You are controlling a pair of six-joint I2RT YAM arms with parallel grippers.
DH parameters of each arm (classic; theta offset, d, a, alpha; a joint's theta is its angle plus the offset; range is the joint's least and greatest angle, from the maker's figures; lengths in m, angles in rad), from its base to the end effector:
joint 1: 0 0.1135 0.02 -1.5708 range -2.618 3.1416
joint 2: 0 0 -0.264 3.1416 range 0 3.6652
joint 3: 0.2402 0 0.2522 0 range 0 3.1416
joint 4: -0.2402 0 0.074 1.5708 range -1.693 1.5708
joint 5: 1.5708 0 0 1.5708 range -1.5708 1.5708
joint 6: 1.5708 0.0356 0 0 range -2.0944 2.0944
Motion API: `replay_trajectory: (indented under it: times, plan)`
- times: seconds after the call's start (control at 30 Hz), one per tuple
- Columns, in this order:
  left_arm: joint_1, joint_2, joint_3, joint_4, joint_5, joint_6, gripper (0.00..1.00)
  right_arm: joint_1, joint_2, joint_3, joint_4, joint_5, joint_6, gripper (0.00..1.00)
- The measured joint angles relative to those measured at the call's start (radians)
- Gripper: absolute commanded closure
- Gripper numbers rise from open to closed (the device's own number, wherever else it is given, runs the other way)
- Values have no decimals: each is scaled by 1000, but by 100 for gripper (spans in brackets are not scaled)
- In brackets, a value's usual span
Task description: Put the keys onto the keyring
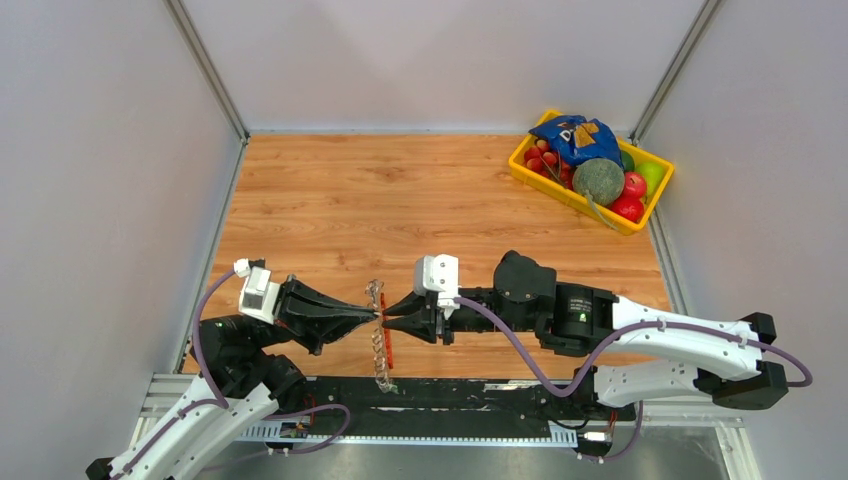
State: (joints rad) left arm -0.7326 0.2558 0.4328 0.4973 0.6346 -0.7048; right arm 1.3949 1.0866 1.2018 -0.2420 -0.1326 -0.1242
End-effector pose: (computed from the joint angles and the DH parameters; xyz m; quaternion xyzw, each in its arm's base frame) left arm 0.0419 -0.0661 0.3466 0.2869 0.4078 -0.6655 0.5554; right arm 0.0377 0.2390 0.4211 -0.5474 0.5129 0.4314 0.5012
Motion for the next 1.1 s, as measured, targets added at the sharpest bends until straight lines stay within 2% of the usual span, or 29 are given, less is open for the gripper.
replay_trajectory:
  times: [0.3, 0.57, 0.73, 0.97, 1.1]
  plan:
    - [0, -2, 0, -8, -3, 3, 100, 6, 13, 3, 0, -8, 6, 78]
    - [0, -11, 0, -11, -7, 6, 100, 14, 13, 4, 0, -13, 11, 95]
    - [0, -11, 0, -11, -7, 7, 100, 16, 13, 4, 0, -14, 10, 88]
    - [0, -11, 0, -9, -7, 6, 100, 19, 20, 19, 0, -16, 10, 87]
    - [0, -12, 0, -6, -7, 6, 100, 19, 24, 24, 0, -15, 10, 100]
